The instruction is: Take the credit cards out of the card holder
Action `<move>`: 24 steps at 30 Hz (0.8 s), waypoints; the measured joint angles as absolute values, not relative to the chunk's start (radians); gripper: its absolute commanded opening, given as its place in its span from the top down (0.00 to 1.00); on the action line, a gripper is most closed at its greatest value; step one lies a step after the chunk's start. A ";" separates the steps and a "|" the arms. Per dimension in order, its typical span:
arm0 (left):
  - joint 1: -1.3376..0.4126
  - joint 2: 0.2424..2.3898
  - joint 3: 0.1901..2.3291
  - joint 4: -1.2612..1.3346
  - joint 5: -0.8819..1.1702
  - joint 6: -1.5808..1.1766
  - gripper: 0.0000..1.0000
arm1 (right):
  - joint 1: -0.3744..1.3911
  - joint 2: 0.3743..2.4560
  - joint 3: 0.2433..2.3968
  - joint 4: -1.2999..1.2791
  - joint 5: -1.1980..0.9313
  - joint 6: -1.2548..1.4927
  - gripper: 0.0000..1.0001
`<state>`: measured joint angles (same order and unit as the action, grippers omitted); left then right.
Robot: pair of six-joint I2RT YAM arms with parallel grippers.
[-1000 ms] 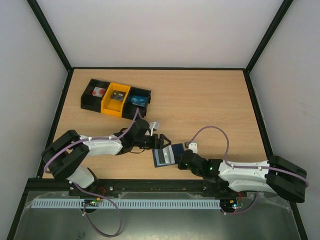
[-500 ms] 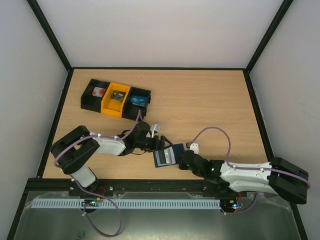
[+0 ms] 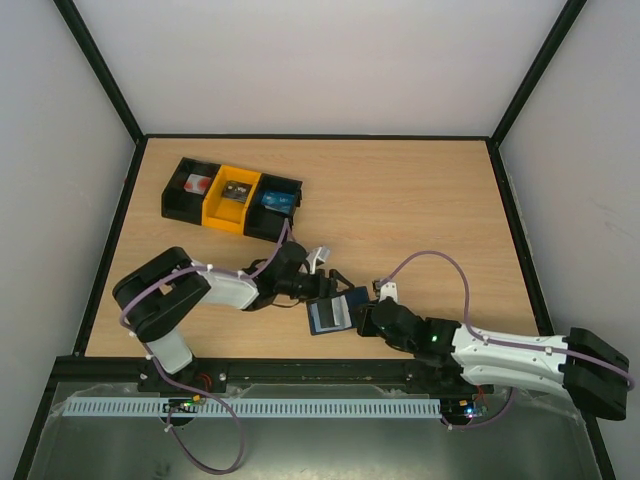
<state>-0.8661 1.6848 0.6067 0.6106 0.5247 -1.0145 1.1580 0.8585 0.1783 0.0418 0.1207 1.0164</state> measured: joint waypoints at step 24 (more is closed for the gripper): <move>-0.888 1.821 0.723 0.636 0.530 -1.026 0.21 | 1.158 0.840 0.155 0.191 -0.031 0.995 0.86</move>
<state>-0.8879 1.8206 0.7231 0.6361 0.5304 -1.0260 1.1580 0.8398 0.1555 0.1909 -0.0307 0.9955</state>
